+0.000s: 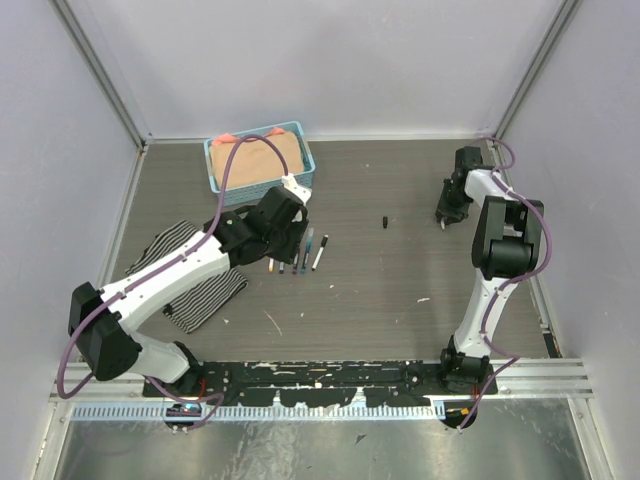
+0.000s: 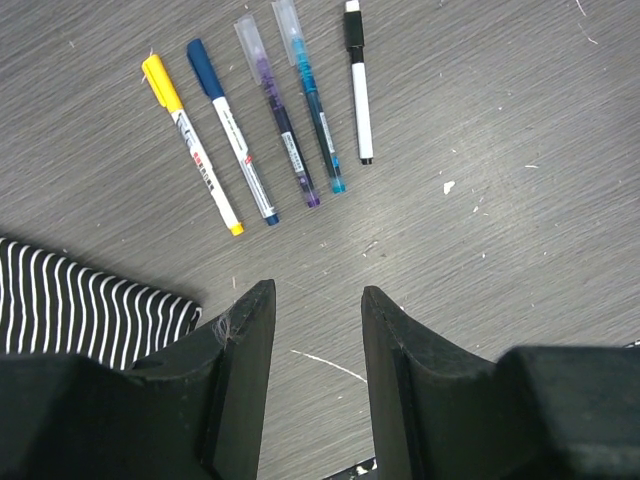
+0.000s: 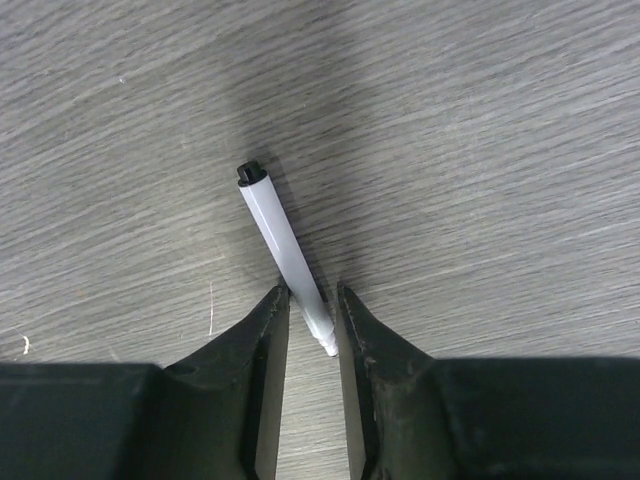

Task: Insert the pens into the pen caps
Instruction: Pick up the pen from the center of the board.

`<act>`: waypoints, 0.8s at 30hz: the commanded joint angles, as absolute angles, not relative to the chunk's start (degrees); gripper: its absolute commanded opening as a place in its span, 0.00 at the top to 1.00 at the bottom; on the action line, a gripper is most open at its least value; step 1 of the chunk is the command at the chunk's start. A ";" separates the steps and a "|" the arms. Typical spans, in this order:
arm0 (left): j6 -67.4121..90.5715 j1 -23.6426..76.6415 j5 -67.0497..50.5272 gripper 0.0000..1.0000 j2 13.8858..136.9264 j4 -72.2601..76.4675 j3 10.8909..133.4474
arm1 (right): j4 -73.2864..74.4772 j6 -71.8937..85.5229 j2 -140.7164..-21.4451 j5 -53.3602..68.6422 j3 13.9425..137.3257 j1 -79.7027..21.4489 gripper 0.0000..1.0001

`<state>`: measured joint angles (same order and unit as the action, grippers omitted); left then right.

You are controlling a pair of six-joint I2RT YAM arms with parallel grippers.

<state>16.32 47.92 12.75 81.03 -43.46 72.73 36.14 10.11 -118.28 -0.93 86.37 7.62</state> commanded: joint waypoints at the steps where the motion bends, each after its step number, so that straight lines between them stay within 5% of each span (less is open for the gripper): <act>1: 15.56 47.47 11.91 0.53 80.30 -43.32 72.75 | 36.82 8.93 -118.29 -0.47 87.90 7.52 0.71; 12: 15.30 47.12 13.17 0.54 76.91 -43.53 73.01 | 33.74 9.92 -114.40 -0.34 84.29 7.02 0.91; 24: 16.08 46.94 20.75 0.48 62.84 -42.61 70.51 | 31.05 12.61 -91.15 0.58 72.46 -7.34 0.95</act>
